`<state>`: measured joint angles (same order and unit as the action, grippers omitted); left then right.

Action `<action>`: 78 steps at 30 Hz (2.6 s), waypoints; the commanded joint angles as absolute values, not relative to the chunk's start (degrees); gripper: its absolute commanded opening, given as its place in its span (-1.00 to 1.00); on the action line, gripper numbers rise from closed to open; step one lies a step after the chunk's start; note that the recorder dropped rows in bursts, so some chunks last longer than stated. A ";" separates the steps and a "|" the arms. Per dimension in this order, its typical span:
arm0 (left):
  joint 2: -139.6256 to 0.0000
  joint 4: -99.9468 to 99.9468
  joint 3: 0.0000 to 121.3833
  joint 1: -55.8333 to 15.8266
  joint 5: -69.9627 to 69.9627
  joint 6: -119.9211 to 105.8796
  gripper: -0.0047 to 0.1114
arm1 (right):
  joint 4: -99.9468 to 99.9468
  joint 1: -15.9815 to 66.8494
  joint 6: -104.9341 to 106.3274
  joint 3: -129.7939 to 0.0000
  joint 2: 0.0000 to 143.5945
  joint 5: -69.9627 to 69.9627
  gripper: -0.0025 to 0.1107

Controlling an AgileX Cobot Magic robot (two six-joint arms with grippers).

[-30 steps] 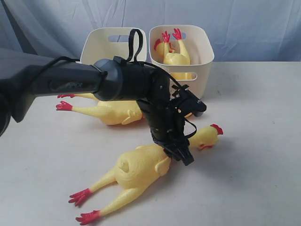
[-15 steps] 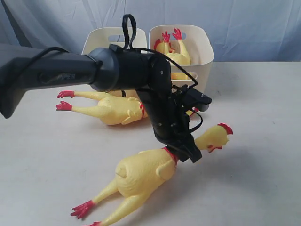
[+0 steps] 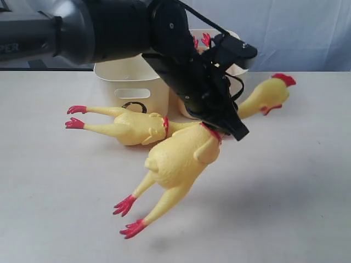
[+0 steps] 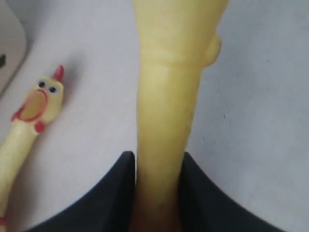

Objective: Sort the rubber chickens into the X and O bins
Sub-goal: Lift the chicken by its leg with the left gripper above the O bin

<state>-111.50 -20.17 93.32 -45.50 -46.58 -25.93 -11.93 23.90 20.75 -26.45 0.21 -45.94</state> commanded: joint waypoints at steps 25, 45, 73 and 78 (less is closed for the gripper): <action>-84.50 -33.14 93.77 -26.56 -29.56 -26.12 -0.92 | -11.85 24.04 20.78 -26.66 0.00 -45.31 -0.96; -85.74 -47.16 93.77 -8.49 -10.35 -26.12 -0.92 | -11.96 24.04 20.78 -26.66 0.00 -45.31 -0.96; -109.69 -85.60 103.47 -3.52 -13.40 -53.03 -0.92 | -12.42 24.04 20.71 -26.66 0.00 -45.31 -0.96; -112.77 -87.68 104.09 -3.40 -14.52 -53.14 -0.92 | -12.42 24.04 20.71 -26.66 0.00 -45.31 -0.96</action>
